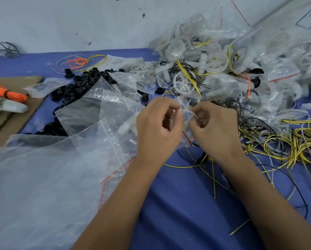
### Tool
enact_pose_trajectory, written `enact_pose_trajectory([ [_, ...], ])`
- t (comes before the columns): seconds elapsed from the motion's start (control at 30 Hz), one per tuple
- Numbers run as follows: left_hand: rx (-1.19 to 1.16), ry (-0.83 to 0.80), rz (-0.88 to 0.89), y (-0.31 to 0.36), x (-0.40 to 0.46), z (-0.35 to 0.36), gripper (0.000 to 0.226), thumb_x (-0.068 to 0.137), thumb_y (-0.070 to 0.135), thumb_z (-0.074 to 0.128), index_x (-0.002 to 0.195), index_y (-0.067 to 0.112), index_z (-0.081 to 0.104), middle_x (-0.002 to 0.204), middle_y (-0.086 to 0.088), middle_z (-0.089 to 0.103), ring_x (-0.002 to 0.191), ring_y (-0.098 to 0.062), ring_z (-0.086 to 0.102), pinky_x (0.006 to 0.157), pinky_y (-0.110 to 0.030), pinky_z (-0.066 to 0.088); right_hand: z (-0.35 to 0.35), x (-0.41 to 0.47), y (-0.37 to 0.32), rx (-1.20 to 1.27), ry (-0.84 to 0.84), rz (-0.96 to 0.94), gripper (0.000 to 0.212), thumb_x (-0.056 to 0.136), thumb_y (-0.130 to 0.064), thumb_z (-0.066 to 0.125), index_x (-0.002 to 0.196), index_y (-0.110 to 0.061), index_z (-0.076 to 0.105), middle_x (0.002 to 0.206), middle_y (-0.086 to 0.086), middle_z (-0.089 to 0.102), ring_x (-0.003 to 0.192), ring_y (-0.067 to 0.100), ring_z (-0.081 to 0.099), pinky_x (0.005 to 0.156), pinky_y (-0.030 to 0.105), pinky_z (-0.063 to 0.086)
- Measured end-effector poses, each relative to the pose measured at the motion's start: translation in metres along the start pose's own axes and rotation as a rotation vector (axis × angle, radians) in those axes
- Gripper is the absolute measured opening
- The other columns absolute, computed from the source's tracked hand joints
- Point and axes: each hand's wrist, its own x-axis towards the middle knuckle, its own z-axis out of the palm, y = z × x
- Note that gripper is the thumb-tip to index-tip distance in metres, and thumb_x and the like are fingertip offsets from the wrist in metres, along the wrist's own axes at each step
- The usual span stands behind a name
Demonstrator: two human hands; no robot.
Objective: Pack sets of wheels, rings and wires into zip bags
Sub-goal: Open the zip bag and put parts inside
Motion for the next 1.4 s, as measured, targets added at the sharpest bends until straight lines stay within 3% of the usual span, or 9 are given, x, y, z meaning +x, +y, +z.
enact_pose_trajectory([
  [0.1, 0.034, -0.028, 0.08, 0.005, 0.005, 0.002, 0.01, 0.084, 0.003, 0.069, 0.078, 0.009, 0.064, 0.075, 0.007, 0.054, 0.067, -0.005, 0.045, 0.065, -0.016, 0.036, 0.0, -0.003, -0.008, 0.184, -0.135, -0.068, 0.009, 0.082, -0.011, 0.065, 0.084, -0.017, 0.071, 0.061, -0.01, 0.063, 0.051, 0.005, 0.057, 0.055, 0.021, 0.044],
  [0.3, 0.208, -0.186, 0.0, 0.02, 0.031, 0.015, 0.015, 0.081, 0.013, 0.067, 0.071, 0.017, 0.057, 0.061, 0.013, 0.044, 0.063, -0.011, 0.047, 0.061, -0.031, 0.044, 0.004, 0.001, -0.002, 0.403, -0.304, 0.054, 0.02, 0.068, 0.014, 0.053, 0.072, -0.001, 0.065, 0.056, 0.011, 0.067, 0.05, 0.027, 0.067, 0.051, 0.045, 0.055],
  [0.47, 0.393, -0.694, -0.154, 0.036, 0.072, 0.026, 0.006, 0.081, 0.017, 0.062, 0.076, 0.014, 0.06, 0.082, -0.002, 0.065, 0.08, -0.021, 0.062, 0.072, -0.039, 0.056, 0.0, 0.002, 0.002, 0.585, -0.377, 0.118, 0.03, 0.072, 0.025, 0.052, 0.065, -0.001, 0.065, 0.058, 0.011, 0.066, 0.051, 0.011, 0.057, 0.052, 0.027, 0.044],
  [0.63, 0.077, -0.922, -0.415, 0.062, 0.092, 0.028, 0.005, 0.083, 0.005, 0.056, 0.08, 0.003, 0.058, 0.05, -0.007, 0.066, 0.041, -0.019, 0.065, 0.036, -0.019, 0.043, -0.005, -0.003, 0.009, 0.526, -0.444, 0.058, 0.044, 0.083, 0.029, 0.057, 0.096, -0.013, 0.052, 0.084, 0.0, 0.06, 0.07, -0.014, 0.059, 0.066, 0.003, 0.044],
  [0.8, -0.257, -0.837, -0.704, 0.06, 0.082, 0.024, 0.007, 0.088, -0.001, 0.059, 0.082, 0.003, 0.059, 0.047, -0.007, 0.061, 0.036, -0.017, 0.059, 0.036, -0.018, 0.042, -0.009, -0.005, 0.011, 0.501, -0.587, 0.106, 0.034, 0.081, 0.026, 0.063, 0.11, 0.008, 0.058, 0.101, 0.027, 0.065, 0.085, 0.023, 0.066, 0.085, 0.035, 0.056],
  [0.9, -0.299, -0.763, -0.716, 0.048, 0.078, 0.018, 0.012, 0.089, -0.001, 0.061, 0.079, 0.005, 0.059, 0.046, -0.005, 0.058, 0.034, -0.014, 0.054, 0.034, -0.019, 0.039, -0.011, -0.007, 0.006, 0.684, -0.677, 0.069, 0.031, 0.088, 0.008, 0.064, 0.11, -0.012, 0.061, 0.099, -0.004, 0.072, 0.092, 0.002, 0.064, 0.083, 0.027, 0.056],
  [1.0, -0.354, -0.692, -0.733, 0.041, 0.078, 0.015, 0.014, 0.087, -0.001, 0.063, 0.078, 0.008, 0.06, 0.046, -0.002, 0.057, 0.034, -0.012, 0.05, 0.036, -0.018, 0.038, -0.011, -0.007, -0.004, 0.92, -0.772, 0.124, 0.048, 0.086, 0.006, 0.066, 0.131, -0.004, 0.054, 0.124, 0.01, 0.066, 0.12, 0.022, 0.062, 0.106, 0.05, 0.051],
  [1.17, -0.454, -0.535, -0.711, 0.044, 0.071, 0.02, 0.013, 0.086, -0.004, 0.062, 0.078, 0.006, 0.059, 0.045, -0.002, 0.057, 0.032, -0.013, 0.051, 0.035, -0.019, 0.038, 0.001, -0.006, -0.002, 0.444, -0.52, 0.072, 0.043, 0.087, 0.024, 0.058, 0.126, 0.007, 0.053, 0.119, 0.011, 0.069, 0.114, 0.02, 0.065, 0.077, -0.002, 0.042],
  [1.4, -0.404, -0.493, -0.623, 0.053, 0.061, 0.032, 0.009, 0.082, -0.003, 0.06, 0.078, 0.005, 0.057, 0.045, -0.006, 0.06, 0.034, -0.018, 0.053, 0.04, -0.019, 0.04, -0.015, -0.014, -0.014, 0.57, -0.733, 0.024, 0.025, 0.076, -0.003, 0.057, 0.094, -0.018, 0.065, 0.094, -0.012, 0.071, 0.085, -0.016, 0.056, 0.076, 0.004, 0.044],
])
